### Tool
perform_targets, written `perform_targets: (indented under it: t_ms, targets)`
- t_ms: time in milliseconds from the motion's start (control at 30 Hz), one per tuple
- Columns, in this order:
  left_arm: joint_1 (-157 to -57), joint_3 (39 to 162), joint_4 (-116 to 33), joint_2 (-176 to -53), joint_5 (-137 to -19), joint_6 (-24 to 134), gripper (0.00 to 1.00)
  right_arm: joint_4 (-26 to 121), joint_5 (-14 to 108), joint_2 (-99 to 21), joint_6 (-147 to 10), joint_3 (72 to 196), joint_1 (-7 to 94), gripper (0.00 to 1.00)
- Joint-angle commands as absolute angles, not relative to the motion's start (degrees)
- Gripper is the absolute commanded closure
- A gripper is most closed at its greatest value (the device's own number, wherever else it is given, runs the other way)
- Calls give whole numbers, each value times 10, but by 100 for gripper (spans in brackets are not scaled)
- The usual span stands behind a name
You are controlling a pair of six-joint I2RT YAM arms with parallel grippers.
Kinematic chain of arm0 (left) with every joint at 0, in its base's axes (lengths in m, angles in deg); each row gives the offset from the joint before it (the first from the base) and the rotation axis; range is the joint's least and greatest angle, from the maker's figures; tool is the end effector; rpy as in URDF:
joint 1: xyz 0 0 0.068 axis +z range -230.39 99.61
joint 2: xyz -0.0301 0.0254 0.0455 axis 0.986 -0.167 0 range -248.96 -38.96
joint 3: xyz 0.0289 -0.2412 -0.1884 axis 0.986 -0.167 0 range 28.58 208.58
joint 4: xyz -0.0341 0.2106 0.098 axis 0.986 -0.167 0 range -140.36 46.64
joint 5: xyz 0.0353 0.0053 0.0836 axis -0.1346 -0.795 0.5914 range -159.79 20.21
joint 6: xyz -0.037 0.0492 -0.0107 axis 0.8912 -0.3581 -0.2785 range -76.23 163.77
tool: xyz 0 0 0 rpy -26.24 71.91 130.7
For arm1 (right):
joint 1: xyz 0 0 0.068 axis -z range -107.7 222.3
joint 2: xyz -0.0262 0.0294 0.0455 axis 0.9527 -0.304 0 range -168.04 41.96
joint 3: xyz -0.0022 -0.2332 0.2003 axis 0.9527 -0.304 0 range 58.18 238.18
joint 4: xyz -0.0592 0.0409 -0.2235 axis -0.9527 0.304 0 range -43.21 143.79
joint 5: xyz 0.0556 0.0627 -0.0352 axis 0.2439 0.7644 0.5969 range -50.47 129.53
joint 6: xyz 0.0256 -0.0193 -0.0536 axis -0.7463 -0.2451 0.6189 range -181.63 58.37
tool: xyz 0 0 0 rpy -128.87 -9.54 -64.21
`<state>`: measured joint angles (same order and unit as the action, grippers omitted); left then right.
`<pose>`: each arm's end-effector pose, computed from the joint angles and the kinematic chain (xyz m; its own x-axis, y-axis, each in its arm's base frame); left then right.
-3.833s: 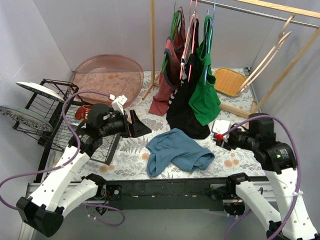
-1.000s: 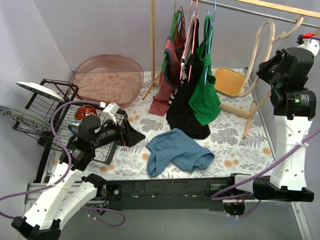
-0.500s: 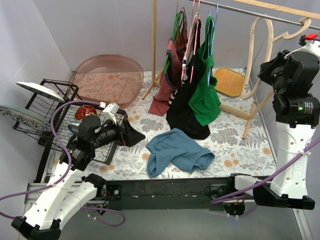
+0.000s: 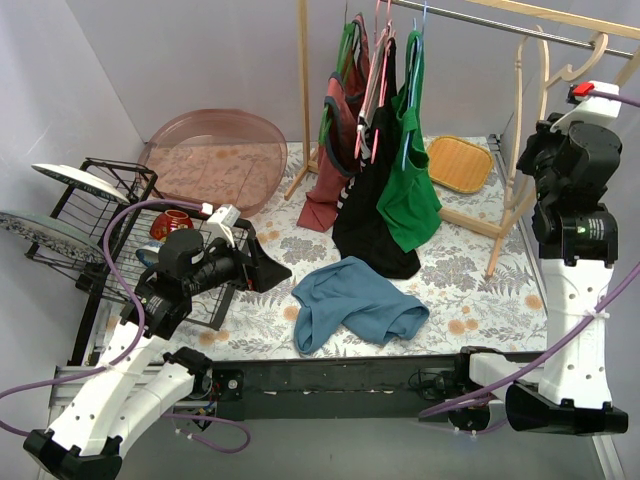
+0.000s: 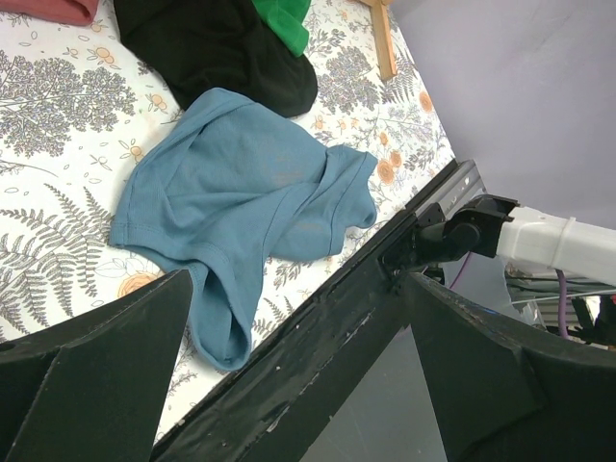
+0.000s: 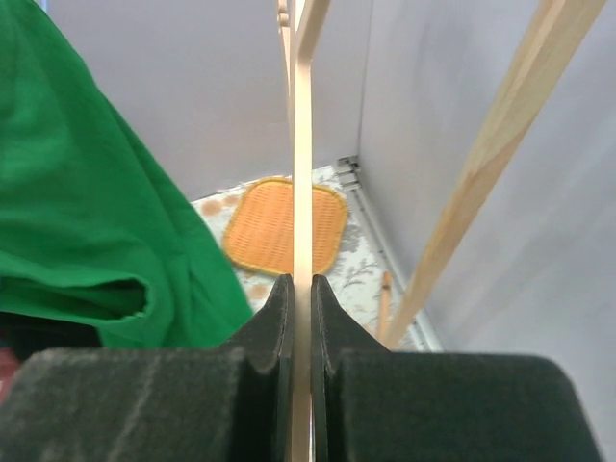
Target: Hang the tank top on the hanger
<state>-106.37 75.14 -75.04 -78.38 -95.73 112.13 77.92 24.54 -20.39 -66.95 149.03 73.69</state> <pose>0.0826 -0.0634 0.3417 -0.8363 -0.5223 -0.1667 -0.0698 0.4030 -0.9125 0.1619 -0.0162 0.5293 -0.0197 0.0900 -0.9957 0.2847 0.9552 0.0808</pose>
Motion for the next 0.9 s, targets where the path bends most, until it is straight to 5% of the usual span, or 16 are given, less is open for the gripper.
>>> perform_targets:
  t_ms: [0, 867]
  targets:
    - [-1062, 764, -742, -782, -959, 1119, 7, 619, 214, -151, -571, 1463, 738, 99]
    - [-1062, 759, -745, -777, -962, 1122, 7, 474, 147, -144, -238, 1356, 738, 99]
